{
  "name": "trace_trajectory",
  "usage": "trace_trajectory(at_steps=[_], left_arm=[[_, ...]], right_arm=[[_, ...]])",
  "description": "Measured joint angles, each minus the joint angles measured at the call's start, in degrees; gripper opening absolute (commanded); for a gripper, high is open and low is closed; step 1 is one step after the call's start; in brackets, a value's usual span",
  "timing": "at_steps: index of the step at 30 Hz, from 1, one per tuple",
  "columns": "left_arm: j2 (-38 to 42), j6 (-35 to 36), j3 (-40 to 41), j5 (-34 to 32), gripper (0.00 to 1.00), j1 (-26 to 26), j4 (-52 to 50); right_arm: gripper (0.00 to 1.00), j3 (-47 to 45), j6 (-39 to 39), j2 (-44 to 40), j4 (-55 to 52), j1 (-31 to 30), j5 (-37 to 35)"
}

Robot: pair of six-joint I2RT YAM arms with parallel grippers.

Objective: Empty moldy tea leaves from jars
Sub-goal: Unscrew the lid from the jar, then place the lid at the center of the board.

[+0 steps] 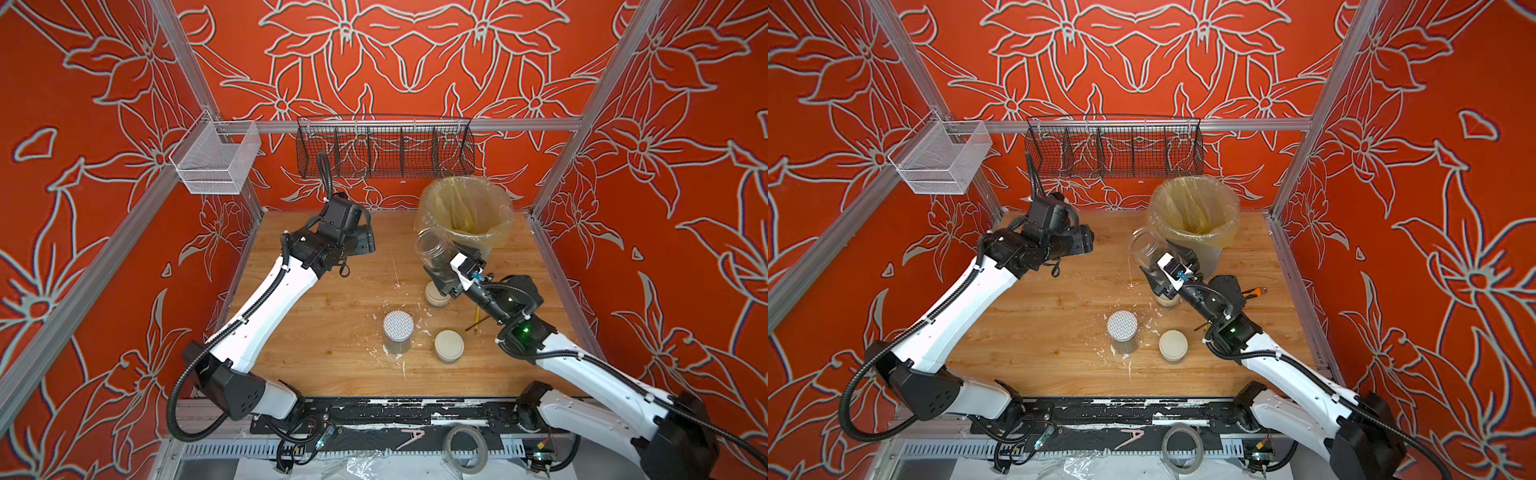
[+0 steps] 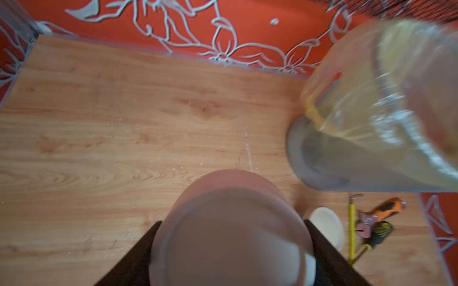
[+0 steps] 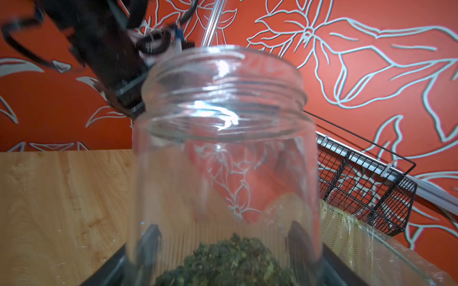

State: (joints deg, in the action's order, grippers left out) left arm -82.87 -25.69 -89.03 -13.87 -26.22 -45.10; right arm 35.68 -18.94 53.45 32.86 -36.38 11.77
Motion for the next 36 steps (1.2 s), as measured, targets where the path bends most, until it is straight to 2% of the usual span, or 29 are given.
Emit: trace_trajectory(at_steps=[3,7,16,21,28,34,36], left_arm=[[-0.9,1.2,5.9,0.1,0.36,0.5,2.8],[-4.7,1.3,9.1,0.1,0.37,0.5,5.3],[-19.8,0.8,9.8,0.2,0.37,1.2,8.1],[-26.9,0.2,7.9,2.9,0.42,3.3,7.6],[-31.0,-0.3,6.4,5.9,0.55,6.1,7.2],[-32.0,-0.3,6.5,6.3,0.79,6.4,7.2],[-32.2,-0.2,6.7,6.3,0.84,6.4,7.2]], right_arm=[[0.27,1.8,4.5,-3.1,-6.6,0.0,1.9],[0.27,4.8,10.4,-6.2,-15.6,-0.1,2.8],[0.27,12.0,16.9,-7.8,-31.6,-0.1,4.2],[0.27,12.6,17.9,-7.7,-35.7,-0.1,4.3],[0.27,12.6,17.9,-6.2,-38.7,-0.1,4.3],[0.27,12.6,17.9,-5.9,-39.1,-0.1,4.3],[0.27,12.6,17.9,-5.8,-39.1,-0.1,4.3]])
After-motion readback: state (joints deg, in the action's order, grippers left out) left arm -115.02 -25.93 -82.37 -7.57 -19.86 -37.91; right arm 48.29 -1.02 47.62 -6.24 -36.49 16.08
